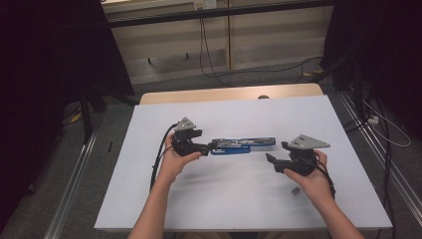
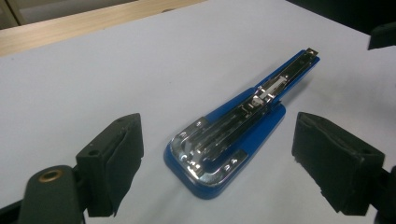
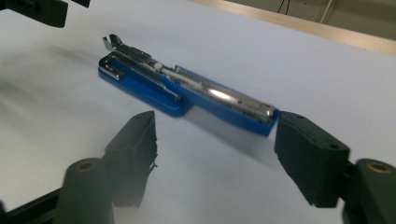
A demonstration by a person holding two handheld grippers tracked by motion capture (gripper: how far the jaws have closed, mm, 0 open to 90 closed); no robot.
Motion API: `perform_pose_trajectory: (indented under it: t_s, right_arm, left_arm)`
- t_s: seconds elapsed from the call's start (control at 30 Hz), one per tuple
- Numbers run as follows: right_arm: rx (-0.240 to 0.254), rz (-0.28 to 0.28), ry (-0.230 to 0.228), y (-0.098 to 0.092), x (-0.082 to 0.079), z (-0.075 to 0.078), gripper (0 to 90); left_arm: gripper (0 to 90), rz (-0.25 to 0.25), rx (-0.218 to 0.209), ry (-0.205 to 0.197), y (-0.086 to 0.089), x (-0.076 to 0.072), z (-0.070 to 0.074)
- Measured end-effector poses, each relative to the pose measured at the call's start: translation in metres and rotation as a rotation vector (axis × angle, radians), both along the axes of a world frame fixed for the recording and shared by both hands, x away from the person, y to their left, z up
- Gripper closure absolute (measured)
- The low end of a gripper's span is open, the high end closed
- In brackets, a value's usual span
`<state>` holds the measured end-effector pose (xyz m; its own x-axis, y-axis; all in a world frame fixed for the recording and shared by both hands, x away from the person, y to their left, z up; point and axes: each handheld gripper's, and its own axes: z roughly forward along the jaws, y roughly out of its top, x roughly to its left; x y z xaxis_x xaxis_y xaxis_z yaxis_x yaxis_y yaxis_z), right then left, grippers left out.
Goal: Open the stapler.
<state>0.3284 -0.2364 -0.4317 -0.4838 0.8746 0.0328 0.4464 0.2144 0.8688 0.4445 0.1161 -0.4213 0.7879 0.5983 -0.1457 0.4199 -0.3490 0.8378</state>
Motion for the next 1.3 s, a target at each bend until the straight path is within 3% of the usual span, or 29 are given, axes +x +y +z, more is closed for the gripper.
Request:
perform_pose_trajectory:
  t_s: [0.17,0.47,0.73,1.03,1.3]
  right_arm:
    - [0.026,0.011,0.026,-0.014,-0.015,-0.008,21.6]
    - [0.024,0.026,0.07,-0.032,-0.035,-0.019,12.8]
    - [0.013,0.058,0.061,-0.04,-0.046,-0.02,5.1]
    - [-0.033,0.109,0.074,-0.043,-0.059,-0.02,8.1]
    - [-0.024,0.132,0.099,-0.056,-0.069,-0.02,25.6]
  left_arm:
    - [13.4,0.014,0.013,0.011,0.007,-0.004,0.0]
    - [10.4,0.026,0.023,0.01,0.015,-0.013,0.003]
    - [10.1,0.036,0.029,0.003,0.024,-0.018,0.006]
    - [10.1,0.034,0.042,0.005,0.023,-0.019,0.005]
    - [10.2,0.036,0.044,0.001,0.022,-0.019,0.004]
